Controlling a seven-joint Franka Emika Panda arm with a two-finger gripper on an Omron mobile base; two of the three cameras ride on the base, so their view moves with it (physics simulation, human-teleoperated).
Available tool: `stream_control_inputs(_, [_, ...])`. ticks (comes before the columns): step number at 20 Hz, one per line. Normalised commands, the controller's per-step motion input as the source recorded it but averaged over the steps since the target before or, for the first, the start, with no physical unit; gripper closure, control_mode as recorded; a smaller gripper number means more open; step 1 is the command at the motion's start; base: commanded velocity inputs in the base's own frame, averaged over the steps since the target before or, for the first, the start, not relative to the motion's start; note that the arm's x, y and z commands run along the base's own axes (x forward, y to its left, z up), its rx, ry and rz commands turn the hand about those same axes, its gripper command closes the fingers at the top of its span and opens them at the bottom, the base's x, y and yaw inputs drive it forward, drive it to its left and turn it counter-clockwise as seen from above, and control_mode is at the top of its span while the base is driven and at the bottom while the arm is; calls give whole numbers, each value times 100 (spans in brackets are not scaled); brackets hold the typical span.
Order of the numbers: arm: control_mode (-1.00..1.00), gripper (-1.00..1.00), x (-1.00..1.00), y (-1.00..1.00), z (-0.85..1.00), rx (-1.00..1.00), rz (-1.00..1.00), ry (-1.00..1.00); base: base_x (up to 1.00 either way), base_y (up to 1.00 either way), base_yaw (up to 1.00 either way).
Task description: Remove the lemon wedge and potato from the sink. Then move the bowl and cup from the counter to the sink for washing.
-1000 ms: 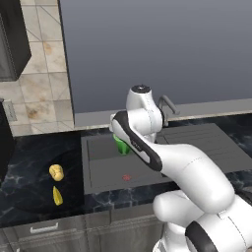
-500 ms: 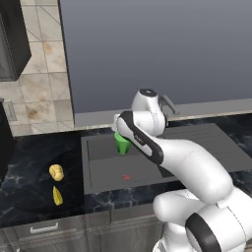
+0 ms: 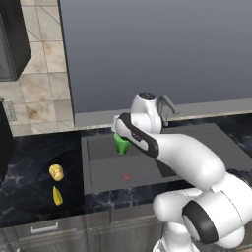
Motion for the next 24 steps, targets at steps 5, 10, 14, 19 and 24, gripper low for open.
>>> stream_control_inputs(5, [-100,100,26,0,-17,0,0,0,0,0,0])
stream_control_inputs(10, [-100,100,23,2,-19,0,0,2,0,0,0])
stream_control_inputs(14, [-100,100,21,7,-20,0,0,2,0,0,0])
stream_control_inputs(19, [-100,100,18,6,-19,0,0,0,0,0,0])
stream_control_inputs(24, [-100,100,20,4,-18,0,0,0,0,0,0])
